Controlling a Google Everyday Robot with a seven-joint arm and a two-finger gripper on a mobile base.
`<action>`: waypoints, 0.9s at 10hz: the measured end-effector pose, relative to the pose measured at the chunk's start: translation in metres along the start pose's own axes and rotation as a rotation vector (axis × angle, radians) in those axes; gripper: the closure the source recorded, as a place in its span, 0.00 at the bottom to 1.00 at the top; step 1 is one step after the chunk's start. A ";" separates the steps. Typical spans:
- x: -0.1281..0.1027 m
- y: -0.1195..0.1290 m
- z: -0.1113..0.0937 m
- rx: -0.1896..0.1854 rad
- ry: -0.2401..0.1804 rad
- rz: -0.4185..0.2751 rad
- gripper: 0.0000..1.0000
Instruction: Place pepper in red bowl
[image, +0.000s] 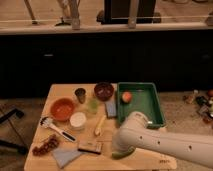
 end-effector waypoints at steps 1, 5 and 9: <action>0.015 0.008 -0.002 0.002 -0.003 0.000 0.42; 0.034 0.024 -0.002 0.009 -0.002 0.016 0.20; 0.030 0.027 0.005 0.000 -0.001 -0.005 0.20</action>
